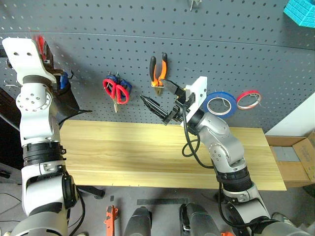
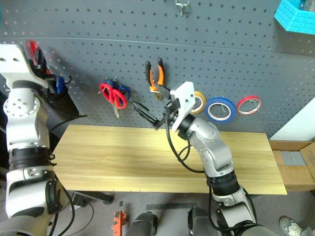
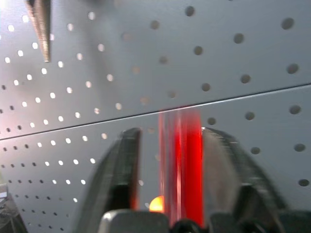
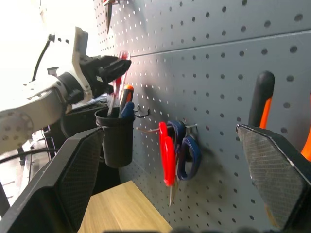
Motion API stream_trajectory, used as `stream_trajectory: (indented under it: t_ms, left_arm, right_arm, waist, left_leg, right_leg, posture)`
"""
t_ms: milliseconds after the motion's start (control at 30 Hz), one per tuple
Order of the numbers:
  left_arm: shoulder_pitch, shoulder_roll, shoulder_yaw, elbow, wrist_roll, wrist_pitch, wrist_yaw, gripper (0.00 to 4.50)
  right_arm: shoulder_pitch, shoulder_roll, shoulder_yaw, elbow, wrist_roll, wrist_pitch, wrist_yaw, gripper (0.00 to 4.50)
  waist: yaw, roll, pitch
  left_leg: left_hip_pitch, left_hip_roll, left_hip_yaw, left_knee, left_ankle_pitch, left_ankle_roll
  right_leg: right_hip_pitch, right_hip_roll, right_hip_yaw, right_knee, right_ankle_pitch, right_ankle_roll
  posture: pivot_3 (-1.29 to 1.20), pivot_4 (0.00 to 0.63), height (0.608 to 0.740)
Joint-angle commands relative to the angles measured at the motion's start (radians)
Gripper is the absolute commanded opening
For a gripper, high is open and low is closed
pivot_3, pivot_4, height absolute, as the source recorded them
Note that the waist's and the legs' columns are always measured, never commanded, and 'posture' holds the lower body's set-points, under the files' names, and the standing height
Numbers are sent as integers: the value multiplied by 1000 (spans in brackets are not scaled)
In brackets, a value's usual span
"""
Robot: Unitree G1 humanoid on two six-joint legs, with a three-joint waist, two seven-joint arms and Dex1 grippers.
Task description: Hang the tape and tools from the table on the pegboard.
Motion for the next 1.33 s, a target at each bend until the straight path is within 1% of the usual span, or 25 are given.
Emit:
stream_trajectory:
  t_ms: [33,100,133,267,333,467,533,600,667,700,767,800,833,867,933,1033,1067,1200,1267,1333]
  left_arm:
    - [2,5,28,-61,-12,15,9,3554]
    - [7,3,31,-69,-13,23,8,4311]
    - [10,1,32,-75,-14,27,8,4493]
    - [42,-14,48,-132,-38,70,2,4493]
    - [79,-48,79,-201,-99,140,-1,4493]
    - [222,-94,111,-444,-214,292,-48,4493]
    - [303,-117,115,-611,-278,390,-48,4493]
    - [347,-134,112,-709,-315,456,-39,4493]
    - [452,-195,56,-838,-346,537,-20,4493]
    - [490,-217,37,-882,-355,566,-13,4493]
    - [573,-285,0,-944,-366,619,19,4493]
    - [629,-316,-48,-954,-352,629,22,4493]
    - [677,-341,-94,-952,-337,634,19,4493]
    - [719,-368,-142,-921,-324,637,12,4493]
    - [761,-400,-200,-847,-288,629,12,4493]
    - [773,-443,-275,-628,-212,544,-1,4493]
    - [771,-448,-287,-589,-195,523,-5,4493]
    - [678,-443,-298,-395,-149,455,-45,4493]
    - [644,-439,-282,-342,-145,434,-61,4493]
    - [621,-417,-286,-318,-126,416,-83,4493]
  right_arm:
    - [-14,-2,-10,-18,-2,-29,5,4500]
    - [-15,-3,-10,-17,-2,-30,6,4500]
    - [-15,-4,-10,-17,-3,-31,7,4500]
    - [-11,-20,-12,-27,-5,-27,11,4500]
    - [4,-47,-12,-51,-2,-13,23,4500]
    - [111,-186,-8,-179,41,59,111,4500]
    - [202,-281,-31,-269,66,91,153,4500]
    - [253,-335,-44,-314,79,102,168,4500]
    - [333,-370,-64,-342,61,104,139,4500]
    - [359,-379,-70,-350,53,104,126,4500]
    - [405,-374,-74,-351,11,109,64,4500]
    - [428,-370,-64,-338,-35,106,18,4500]
    - [448,-365,-52,-324,-79,107,-24,4500]
    - [467,-358,-37,-305,-128,110,-72,4500]
    - [489,-337,-20,-278,-186,122,-136,4500]
    - [510,-266,-26,-184,-267,143,-274,4500]
    - [512,-252,-28,-166,-284,145,-296,4500]
    - [505,-206,-111,-37,-335,148,-421,4500]
    - [505,-195,-137,-16,-332,144,-440,4500]
    - [511,-191,-148,-11,-335,141,-447,4500]
  waist:
    - [1,0,0]
    - [1,0,0]
    - [1,0,0]
    - [1,0,0]
    - [1,0,0]
    - [1,0,0]
    - [3,0,0]
    - [4,0,0]
    - [3,1,-1]
    - [3,5,-5]
    - [1,8,-7]
    - [-1,9,-8]
    - [-2,9,-8]
    - [-2,9,-9]
    - [-1,10,-13]
    - [-1,13,-17]
    - [-1,15,-23]
    - [0,15,-39]
    - [-1,17,-46]
    - [-3,19,-51]
  left_leg:
    - [0,0,0,0,0,0]
    - [0,0,0,0,0,0]
    - [0,0,0,0,0,0]
    - [0,0,0,0,0,0]
    - [0,0,0,0,0,0]
    - [0,0,0,0,0,0]
    - [-2,0,0,0,0,0]
    - [-2,1,-1,0,-2,3]
    - [0,1,-1,0,-2,4]
    - [4,1,-1,0,-2,4]
    - [17,1,1,-2,-3,5]
    - [21,1,1,-2,-3,5]
    - [25,1,1,-2,-4,6]
    - [27,1,2,-2,-3,6]
    - [28,1,2,-2,-3,6]
    - [35,1,2,-1,-2,7]
    - [35,1,2,-1,-1,8]
    - [35,0,2,-1,-1,8]
    - [34,0,2,-1,-1,8]
    - [34,0,2,-2,-2,8]
  right_leg:
    - [0,0,0,0,0,0]
    - [0,0,0,0,0,0]
    - [0,0,0,0,0,0]
    - [0,0,0,0,0,0]
    - [0,0,0,0,0,0]
    - [1,-2,1,-1,0,0]
    - [1,-3,1,-3,0,0]
    - [1,-4,2,-3,0,0]
    - [3,-3,2,-2,0,0]
    - [6,-3,2,-3,0,0]
    - [18,-3,4,-4,-1,1]
    - [24,-1,3,-6,-1,1]
    - [27,0,4,-6,-2,1]
    - [28,2,4,-5,-4,5]
    - [29,2,5,-4,-5,6]
    - [35,3,4,-4,-5,6]
    - [37,3,4,-4,-7,2]
    - [37,3,5,-6,-7,3]
    - [37,3,5,-6,-4,7]
    - [37,3,5,-7,-4,7]
  posture:
    - [139,156,740]
    - [139,155,740]
    - [139,155,740]
    - [133,154,740]
    - [130,152,740]
    - [126,155,740]
    - [126,156,740]
    - [124,155,740]
    - [127,152,740]
    - [127,151,740]
    - [123,151,740]
    - [105,143,740]
    - [97,139,740]
    - [93,137,740]
    - [86,130,740]
    - [65,116,740]
    - [55,112,740]
    - [30,82,740]
    - [21,72,740]
    - [21,72,740]
